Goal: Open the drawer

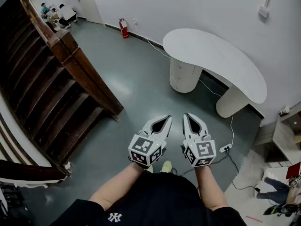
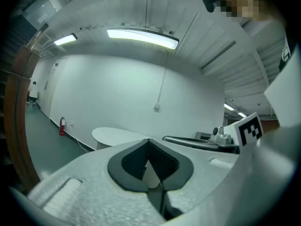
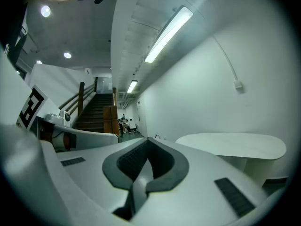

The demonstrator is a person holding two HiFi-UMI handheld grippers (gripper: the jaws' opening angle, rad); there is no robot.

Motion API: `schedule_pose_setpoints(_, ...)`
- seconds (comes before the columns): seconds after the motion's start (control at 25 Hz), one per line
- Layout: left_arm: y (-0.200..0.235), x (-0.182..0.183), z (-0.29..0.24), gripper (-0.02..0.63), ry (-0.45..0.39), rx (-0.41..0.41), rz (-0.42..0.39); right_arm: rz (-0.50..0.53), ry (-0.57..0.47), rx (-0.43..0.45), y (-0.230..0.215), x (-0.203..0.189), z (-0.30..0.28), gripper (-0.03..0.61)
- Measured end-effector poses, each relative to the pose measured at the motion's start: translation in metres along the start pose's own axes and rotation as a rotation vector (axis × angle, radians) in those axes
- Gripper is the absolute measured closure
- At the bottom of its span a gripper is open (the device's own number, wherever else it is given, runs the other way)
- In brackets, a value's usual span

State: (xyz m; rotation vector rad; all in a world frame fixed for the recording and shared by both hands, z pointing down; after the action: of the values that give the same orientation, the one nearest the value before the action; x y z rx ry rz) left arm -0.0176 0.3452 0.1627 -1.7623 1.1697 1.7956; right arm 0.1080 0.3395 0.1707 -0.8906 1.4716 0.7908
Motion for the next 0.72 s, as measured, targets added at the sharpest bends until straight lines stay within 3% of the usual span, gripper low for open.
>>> schedule_pose_setpoints(0.44, -0.007, -0.001, -0.006, 0.607, 0.004, 0.005, -0.003, -0.007, 0.002, 0.001, -0.007, -0.001, 0.003, 0.565)
schedule_pose_setpoints(0.72, 0.003, 0.003, -0.012, 0.607, -0.003, 0.037, 0.0, -0.072, -0.024, 0.004, -0.023, 0.0, 0.005, 0.563)
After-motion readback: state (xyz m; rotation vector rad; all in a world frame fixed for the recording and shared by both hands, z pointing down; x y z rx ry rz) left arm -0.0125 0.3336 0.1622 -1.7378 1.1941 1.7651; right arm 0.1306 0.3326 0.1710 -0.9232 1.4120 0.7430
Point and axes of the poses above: the fingertips, and each gripper's own axes: z backward along the fingers, y to its left, x out of its top, the point moved 6 cm from there along z, backward along the fingers, and after that the axes turned 5 degrees about z, right-handed, at the moved point
